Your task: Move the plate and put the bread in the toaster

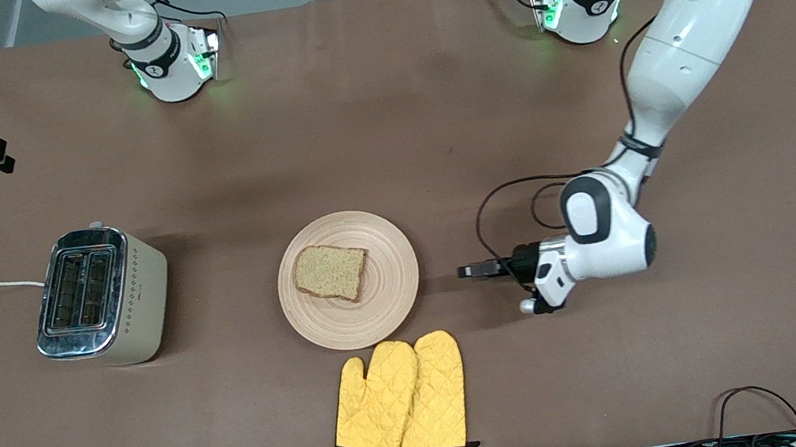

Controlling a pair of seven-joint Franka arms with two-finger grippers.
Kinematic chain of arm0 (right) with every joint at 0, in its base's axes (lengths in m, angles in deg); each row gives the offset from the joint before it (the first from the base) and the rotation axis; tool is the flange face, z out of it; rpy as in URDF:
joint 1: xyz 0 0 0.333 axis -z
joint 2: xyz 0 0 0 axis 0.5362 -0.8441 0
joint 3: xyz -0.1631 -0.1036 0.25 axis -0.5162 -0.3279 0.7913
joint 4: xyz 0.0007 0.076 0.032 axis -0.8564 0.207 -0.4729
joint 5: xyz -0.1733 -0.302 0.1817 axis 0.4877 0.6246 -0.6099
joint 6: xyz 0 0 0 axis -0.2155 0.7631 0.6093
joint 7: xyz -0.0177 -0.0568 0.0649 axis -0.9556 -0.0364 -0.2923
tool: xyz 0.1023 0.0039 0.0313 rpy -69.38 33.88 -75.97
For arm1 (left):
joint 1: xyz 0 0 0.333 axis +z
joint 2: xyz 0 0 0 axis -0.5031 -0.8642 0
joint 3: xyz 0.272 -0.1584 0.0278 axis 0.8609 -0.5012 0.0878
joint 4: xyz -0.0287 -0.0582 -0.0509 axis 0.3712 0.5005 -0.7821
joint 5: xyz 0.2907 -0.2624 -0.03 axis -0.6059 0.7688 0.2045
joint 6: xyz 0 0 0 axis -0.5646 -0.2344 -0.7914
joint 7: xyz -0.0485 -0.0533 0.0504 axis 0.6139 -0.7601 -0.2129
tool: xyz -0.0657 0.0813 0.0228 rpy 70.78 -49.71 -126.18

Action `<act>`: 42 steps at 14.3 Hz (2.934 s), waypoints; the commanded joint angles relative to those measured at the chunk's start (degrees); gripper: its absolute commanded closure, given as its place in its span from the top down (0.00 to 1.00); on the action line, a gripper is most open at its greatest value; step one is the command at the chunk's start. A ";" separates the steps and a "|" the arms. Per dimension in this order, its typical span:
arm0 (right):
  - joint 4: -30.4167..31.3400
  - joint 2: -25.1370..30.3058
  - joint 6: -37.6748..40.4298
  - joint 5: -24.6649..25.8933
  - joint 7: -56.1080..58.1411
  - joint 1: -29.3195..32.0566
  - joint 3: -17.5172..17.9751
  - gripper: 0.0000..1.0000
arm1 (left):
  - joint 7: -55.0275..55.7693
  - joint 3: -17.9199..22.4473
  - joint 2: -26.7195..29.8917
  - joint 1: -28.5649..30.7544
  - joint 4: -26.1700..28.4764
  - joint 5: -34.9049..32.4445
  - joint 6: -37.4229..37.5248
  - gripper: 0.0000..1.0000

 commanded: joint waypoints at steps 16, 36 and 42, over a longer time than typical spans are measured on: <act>4.26 -31.65 -36.95 -11.87 -30.35 -20.11 0.55 1.00 | 4.26 0.01 31.64 14.01 -9.29 -42.52 43.87 1.00; 1.97 -43.45 -44.18 -11.79 -32.20 -24.78 0.55 0.61 | 4.79 19.85 45.44 -3.20 -7.73 -37.42 47.24 1.00; 2.50 -43.45 -44.17 -11.79 -31.58 -23.99 0.55 0.57 | 4.96 27.52 48.86 -9.45 -2.46 -35.04 44.52 1.00</act>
